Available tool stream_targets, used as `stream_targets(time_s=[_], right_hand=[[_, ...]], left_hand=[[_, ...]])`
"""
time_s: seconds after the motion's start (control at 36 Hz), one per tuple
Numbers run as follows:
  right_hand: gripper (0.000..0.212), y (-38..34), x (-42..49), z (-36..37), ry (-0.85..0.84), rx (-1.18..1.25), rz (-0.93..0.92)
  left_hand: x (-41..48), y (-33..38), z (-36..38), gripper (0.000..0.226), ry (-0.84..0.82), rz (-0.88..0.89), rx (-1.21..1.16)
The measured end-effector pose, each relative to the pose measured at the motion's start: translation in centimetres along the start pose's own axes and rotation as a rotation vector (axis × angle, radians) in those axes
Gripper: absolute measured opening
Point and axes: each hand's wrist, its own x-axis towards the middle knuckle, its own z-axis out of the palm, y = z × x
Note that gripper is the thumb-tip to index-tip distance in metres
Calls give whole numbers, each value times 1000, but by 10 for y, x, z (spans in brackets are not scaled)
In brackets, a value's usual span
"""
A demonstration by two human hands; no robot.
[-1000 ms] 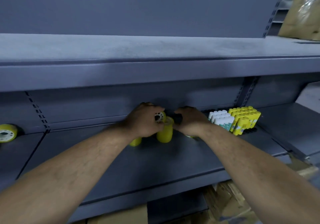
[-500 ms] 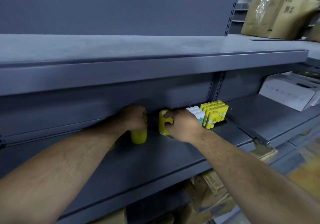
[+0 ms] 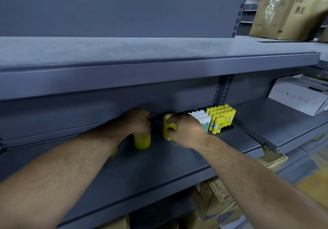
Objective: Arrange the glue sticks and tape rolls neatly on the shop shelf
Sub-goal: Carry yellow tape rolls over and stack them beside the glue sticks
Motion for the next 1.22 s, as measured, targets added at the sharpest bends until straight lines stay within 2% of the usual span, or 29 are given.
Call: stream_targets(time_s=[0.22,0.61,0.81,1.22], right_hand=[[37,3,1,3,0,1,2],[39,7,0,4,1,21,29],[39,9,-2,3,1,13,41],[39,9,-2,3,8,-2,38]], left_hand=[[2,-2,1,59,2,49,-35],[13,8,-2,39,-109,23,61],[13,9,-8,47,-177,1,56],[13,10,-7,43,-194,-6,41]])
